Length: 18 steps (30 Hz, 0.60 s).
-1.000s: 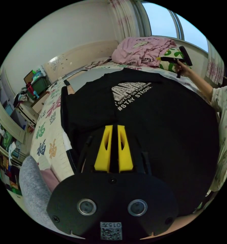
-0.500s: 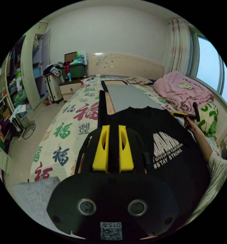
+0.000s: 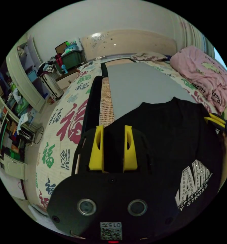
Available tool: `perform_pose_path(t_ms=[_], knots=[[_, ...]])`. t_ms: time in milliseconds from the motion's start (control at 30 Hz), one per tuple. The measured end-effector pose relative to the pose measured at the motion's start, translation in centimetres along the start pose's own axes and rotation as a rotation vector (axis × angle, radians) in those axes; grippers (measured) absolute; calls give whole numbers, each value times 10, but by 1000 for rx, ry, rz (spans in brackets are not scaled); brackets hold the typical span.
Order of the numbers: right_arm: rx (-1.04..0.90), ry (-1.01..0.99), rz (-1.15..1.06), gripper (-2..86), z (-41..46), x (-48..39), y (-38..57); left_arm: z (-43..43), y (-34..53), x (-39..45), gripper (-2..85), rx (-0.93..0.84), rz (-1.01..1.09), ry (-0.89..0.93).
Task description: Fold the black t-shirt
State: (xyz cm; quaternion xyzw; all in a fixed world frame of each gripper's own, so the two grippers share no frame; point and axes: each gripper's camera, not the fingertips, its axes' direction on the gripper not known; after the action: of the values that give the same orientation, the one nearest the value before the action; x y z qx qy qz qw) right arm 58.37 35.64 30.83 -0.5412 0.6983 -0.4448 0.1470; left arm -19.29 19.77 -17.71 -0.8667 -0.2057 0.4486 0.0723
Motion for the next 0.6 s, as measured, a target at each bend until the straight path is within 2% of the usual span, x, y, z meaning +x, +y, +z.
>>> perform_pose_path(t_ms=[167,233,300,467,600], knots=[[8,-15,5,52,25,-3,4,17,1,21,110,-3,64,-87],[7,-4,-3,50,35,-7,6,20,8,20,82,15,52,-59],[7,2,-7,48,44,-10,9,26,14,24,18,14,98,20],[20,-23,11,43,74,-7,22,36,24,36,0,18,134,-41],[47,-51,33,39,92,-1,35,38,42,24,-4,67,118,-9]])
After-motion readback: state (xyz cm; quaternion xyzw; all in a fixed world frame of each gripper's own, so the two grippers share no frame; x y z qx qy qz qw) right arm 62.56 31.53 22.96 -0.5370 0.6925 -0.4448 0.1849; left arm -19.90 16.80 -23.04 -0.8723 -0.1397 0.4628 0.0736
